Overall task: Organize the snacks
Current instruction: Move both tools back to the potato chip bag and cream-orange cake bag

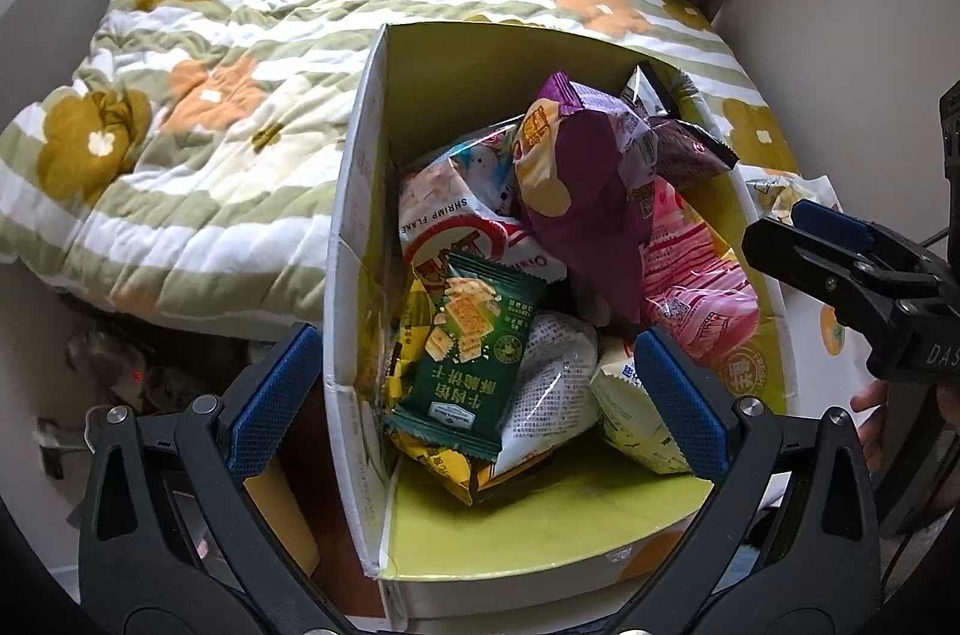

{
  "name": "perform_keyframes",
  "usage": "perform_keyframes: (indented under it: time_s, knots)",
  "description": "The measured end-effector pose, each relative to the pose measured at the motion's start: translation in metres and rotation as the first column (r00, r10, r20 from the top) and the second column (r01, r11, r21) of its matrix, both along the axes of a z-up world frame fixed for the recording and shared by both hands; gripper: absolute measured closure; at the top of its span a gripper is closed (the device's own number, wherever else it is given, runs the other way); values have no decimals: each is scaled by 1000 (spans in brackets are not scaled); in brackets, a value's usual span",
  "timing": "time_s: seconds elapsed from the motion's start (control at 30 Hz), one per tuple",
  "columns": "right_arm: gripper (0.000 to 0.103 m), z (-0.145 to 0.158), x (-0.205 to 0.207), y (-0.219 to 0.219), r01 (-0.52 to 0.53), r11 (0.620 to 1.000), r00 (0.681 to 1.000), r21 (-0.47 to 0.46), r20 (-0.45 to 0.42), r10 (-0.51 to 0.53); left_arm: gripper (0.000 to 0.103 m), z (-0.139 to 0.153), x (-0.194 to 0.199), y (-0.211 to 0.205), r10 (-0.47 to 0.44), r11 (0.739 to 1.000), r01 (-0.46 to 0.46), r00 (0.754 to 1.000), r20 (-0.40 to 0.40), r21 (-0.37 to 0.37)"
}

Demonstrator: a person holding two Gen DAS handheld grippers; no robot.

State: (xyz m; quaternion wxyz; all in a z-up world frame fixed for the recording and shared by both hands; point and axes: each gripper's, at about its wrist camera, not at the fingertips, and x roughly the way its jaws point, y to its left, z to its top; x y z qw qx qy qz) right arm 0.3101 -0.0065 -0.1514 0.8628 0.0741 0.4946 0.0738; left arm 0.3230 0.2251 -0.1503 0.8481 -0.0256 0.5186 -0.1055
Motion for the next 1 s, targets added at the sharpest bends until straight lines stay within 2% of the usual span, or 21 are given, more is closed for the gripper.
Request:
perform_keyframes:
  time_s: [0.23,0.43,0.57,0.8,0.9,1.0]
  knots:
    - [0,12,-10,2,4,1000,1000,-3,26,-4,0,13,-6,-5,-22,1000,22,999,32,11]
    - [1,21,-16,0,20,1000,1000,-18,20,-20,0,24,-12,-21,-64,998,64,997,51,-11]
    - [0,35,-23,-12,42,999,999,8,28,-42,0,36,-17,-37,-88,996,90,994,70,-23]
    - [0,59,-33,-72,116,993,991,17,59,-117,0,53,-17,-88,-109,992,114,991,78,-50]
    - [0,73,-37,-108,129,992,988,-13,85,-128,0,59,-15,-121,-102,988,109,992,69,-110]
    - [0,85,-41,-146,127,992,987,-27,102,-123,0,66,-11,-163,-94,988,102,993,68,-119]
